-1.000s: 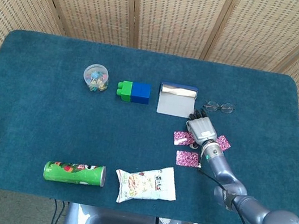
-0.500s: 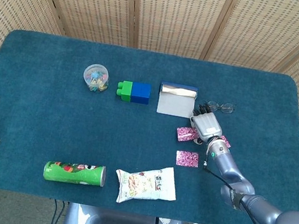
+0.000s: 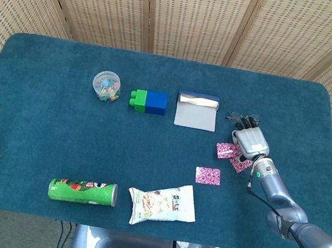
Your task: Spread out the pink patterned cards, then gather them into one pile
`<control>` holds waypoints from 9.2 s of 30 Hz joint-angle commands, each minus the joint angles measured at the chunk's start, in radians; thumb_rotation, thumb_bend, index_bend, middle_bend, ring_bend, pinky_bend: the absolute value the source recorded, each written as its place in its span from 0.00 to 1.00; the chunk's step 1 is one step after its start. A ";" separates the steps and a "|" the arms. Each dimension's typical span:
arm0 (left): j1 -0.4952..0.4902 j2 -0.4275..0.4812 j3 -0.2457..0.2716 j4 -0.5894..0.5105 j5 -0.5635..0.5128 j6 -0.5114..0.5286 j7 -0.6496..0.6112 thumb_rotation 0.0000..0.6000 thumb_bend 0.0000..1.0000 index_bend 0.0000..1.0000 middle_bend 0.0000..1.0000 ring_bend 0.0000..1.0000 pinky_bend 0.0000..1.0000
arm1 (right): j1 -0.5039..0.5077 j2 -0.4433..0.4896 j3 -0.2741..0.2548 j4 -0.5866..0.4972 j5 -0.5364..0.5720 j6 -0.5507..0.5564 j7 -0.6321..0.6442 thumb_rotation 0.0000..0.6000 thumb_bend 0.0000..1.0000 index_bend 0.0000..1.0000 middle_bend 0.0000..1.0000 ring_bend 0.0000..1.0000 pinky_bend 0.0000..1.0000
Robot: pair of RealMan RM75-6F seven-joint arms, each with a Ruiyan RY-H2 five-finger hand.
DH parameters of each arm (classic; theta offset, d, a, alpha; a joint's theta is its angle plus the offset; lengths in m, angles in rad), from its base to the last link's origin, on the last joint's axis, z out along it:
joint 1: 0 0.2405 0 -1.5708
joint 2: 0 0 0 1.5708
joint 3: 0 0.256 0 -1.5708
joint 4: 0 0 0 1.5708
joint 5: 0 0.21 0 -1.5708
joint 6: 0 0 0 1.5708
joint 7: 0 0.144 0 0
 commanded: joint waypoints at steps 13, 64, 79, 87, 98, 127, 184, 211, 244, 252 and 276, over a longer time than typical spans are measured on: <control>0.017 0.007 0.007 -0.033 0.011 0.028 0.021 1.00 0.03 0.00 0.00 0.00 0.00 | -0.053 0.012 -0.073 0.106 -0.137 0.033 0.166 1.00 0.15 0.51 0.19 0.00 0.00; 0.015 0.017 -0.003 -0.044 0.003 0.018 0.023 1.00 0.03 0.00 0.00 0.00 0.00 | -0.069 0.039 -0.083 0.021 -0.204 0.071 0.242 1.00 0.05 0.39 0.14 0.00 0.00; 0.005 0.032 -0.017 -0.027 -0.009 0.009 -0.010 1.00 0.03 0.00 0.00 0.00 0.00 | -0.096 0.053 -0.065 -0.220 -0.128 0.100 0.049 1.00 0.03 0.35 0.12 0.00 0.00; 0.004 0.037 -0.018 -0.023 -0.010 0.008 -0.016 1.00 0.03 0.00 0.00 0.00 0.00 | -0.096 0.026 -0.069 -0.239 -0.109 0.092 0.006 1.00 0.03 0.35 0.11 0.00 0.00; -0.002 0.035 -0.019 -0.019 -0.012 0.000 -0.016 1.00 0.03 0.00 0.00 0.00 0.00 | -0.100 0.024 -0.073 -0.282 -0.099 0.097 -0.028 1.00 0.02 0.34 0.11 0.00 0.00; 0.004 0.033 -0.017 0.001 -0.026 -0.001 -0.033 1.00 0.03 0.00 0.00 0.00 0.00 | -0.082 -0.061 -0.046 -0.159 -0.073 0.088 -0.023 1.00 0.03 0.34 0.10 0.00 0.00; 0.004 0.020 -0.012 0.041 -0.030 -0.013 -0.067 1.00 0.03 0.00 0.00 0.00 0.00 | -0.058 -0.072 -0.035 -0.167 -0.006 0.062 -0.117 1.00 0.03 0.34 0.10 0.00 0.00; 0.004 0.013 -0.012 0.055 -0.032 -0.017 -0.077 1.00 0.03 0.00 0.00 0.00 0.00 | -0.043 -0.065 -0.032 -0.179 0.017 0.057 -0.152 1.00 0.05 0.34 0.11 0.00 0.00; 0.002 0.011 -0.015 0.049 -0.034 -0.018 -0.067 1.00 0.03 0.00 0.00 0.00 0.00 | -0.045 -0.050 -0.033 -0.195 0.019 0.063 -0.140 1.00 0.18 0.36 0.11 0.00 0.00; 0.002 0.008 -0.013 0.053 -0.034 -0.020 -0.069 1.00 0.03 0.00 0.00 0.00 0.00 | -0.043 -0.049 -0.034 -0.202 0.026 0.061 -0.147 1.00 0.18 0.36 0.11 0.00 0.00; 0.003 0.005 -0.013 0.059 -0.036 -0.020 -0.071 1.00 0.03 0.00 0.00 0.00 0.00 | -0.048 -0.064 -0.048 -0.177 0.025 0.052 -0.135 1.00 0.18 0.38 0.12 0.00 0.00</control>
